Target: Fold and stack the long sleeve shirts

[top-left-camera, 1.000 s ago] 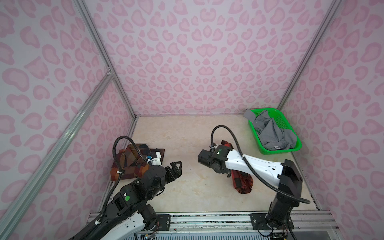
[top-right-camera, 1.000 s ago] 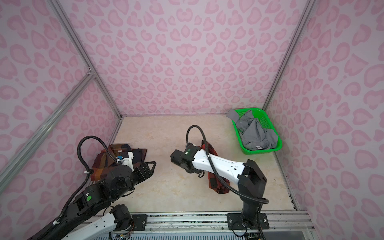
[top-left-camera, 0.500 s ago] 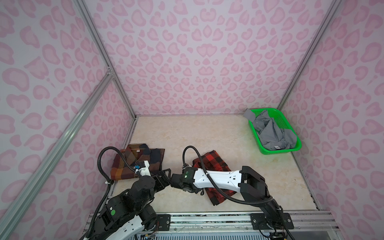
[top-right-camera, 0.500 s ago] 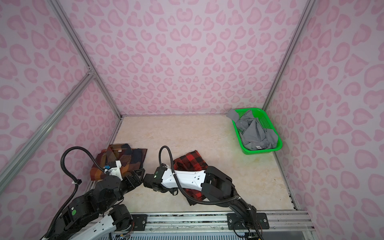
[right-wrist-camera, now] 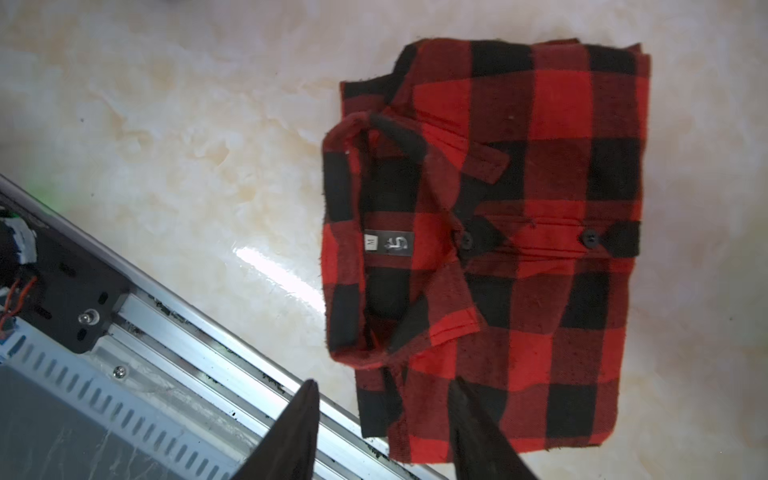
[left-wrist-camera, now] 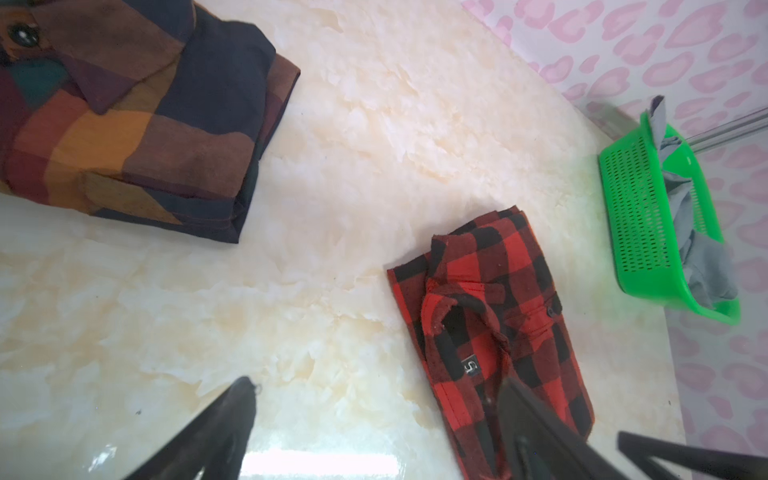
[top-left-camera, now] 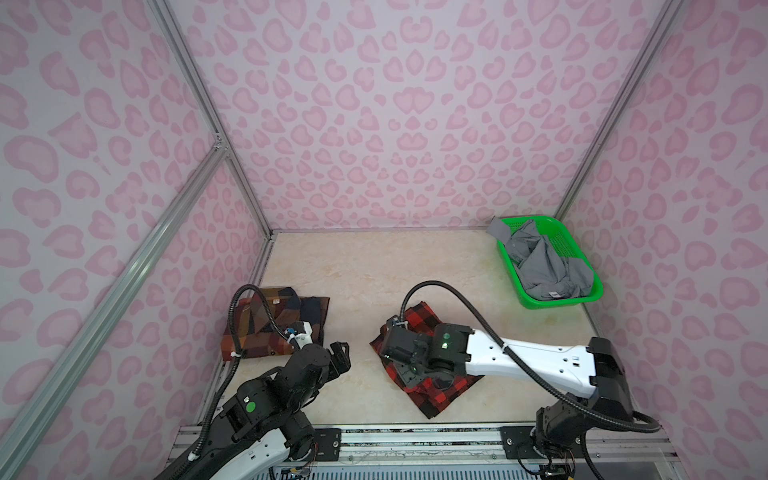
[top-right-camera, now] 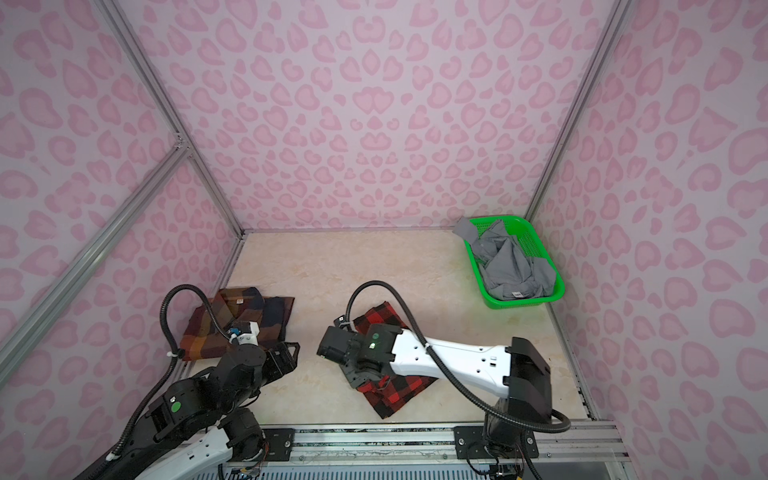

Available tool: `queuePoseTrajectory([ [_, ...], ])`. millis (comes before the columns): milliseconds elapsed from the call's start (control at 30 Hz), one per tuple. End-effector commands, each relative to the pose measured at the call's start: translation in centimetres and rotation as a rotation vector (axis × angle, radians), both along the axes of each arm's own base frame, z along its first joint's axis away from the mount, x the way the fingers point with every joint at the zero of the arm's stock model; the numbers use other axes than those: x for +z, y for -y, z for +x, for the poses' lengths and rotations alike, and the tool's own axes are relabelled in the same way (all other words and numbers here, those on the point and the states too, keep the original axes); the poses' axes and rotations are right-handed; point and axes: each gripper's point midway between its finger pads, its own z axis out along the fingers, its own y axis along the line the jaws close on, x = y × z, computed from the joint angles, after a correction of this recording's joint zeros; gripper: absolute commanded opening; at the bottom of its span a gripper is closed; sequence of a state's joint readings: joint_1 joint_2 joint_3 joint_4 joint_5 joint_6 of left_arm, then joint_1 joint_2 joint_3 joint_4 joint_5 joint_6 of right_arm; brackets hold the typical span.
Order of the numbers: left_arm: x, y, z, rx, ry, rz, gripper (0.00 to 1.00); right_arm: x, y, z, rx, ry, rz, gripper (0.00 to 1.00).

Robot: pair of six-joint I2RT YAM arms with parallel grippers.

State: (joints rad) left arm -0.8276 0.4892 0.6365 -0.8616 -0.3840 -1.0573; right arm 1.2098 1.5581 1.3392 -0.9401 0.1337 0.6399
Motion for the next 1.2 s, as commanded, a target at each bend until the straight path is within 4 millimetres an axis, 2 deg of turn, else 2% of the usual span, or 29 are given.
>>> queuePoseTrajectory([
  [0, -0.3, 1.6, 0.5, -0.022, -0.01, -0.047, 0.92, -0.4, 3.6, 1.6, -0.094, -0.014, 0.042, 0.5],
  [100, -1.4, 2.6, 0.6, -0.042, -0.04, -0.059, 0.92, -2.0, 8.7, 4.2, -0.225, -0.003, 0.015, 0.5],
  [167, -2.4, 3.4, 0.6, -0.057, -0.061, -0.082, 0.92, -4.0, 11.9, 5.4, -0.319, -0.016, -0.001, 0.5],
  [267, -3.6, 4.3, 0.6, -0.069, -0.092, -0.107, 0.92, -6.8, 15.2, 6.0, -0.405, -0.06, -0.034, 0.5],
  [400, -5.4, 5.1, 0.5, -0.08, -0.128, -0.123, 0.91, -9.7, 17.5, 6.2, -0.471, -0.097, -0.073, 0.49],
  [533, -6.7, 5.8, 0.7, -0.084, -0.155, -0.121, 0.91, -12.0, 17.8, 5.6, -0.488, -0.148, -0.066, 0.47],
  [700, -7.8, 6.8, 1.2, -0.101, -0.168, -0.108, 0.91, -13.4, 16.3, 3.6, -0.483, -0.202, 0.022, 0.45],
  [867, -7.0, 7.3, 2.9, -0.123, -0.13, -0.047, 0.92, -13.7, 13.8, 0.3, -0.455, -0.214, 0.079, 0.44],
  [967, -6.3, 7.5, 4.5, -0.146, -0.121, -0.016, 0.92, -13.7, 10.9, -2.2, -0.421, -0.218, 0.141, 0.43],
  [1033, -5.4, 7.5, 5.7, -0.154, -0.115, -0.01, 0.92, -13.7, 8.1, -3.8, -0.381, -0.228, 0.197, 0.43],
  [1167, -2.3, 6.8, 8.3, -0.167, -0.082, 0.01, 0.92, -12.9, 1.1, -6.9, -0.262, -0.255, 0.308, 0.44],
])
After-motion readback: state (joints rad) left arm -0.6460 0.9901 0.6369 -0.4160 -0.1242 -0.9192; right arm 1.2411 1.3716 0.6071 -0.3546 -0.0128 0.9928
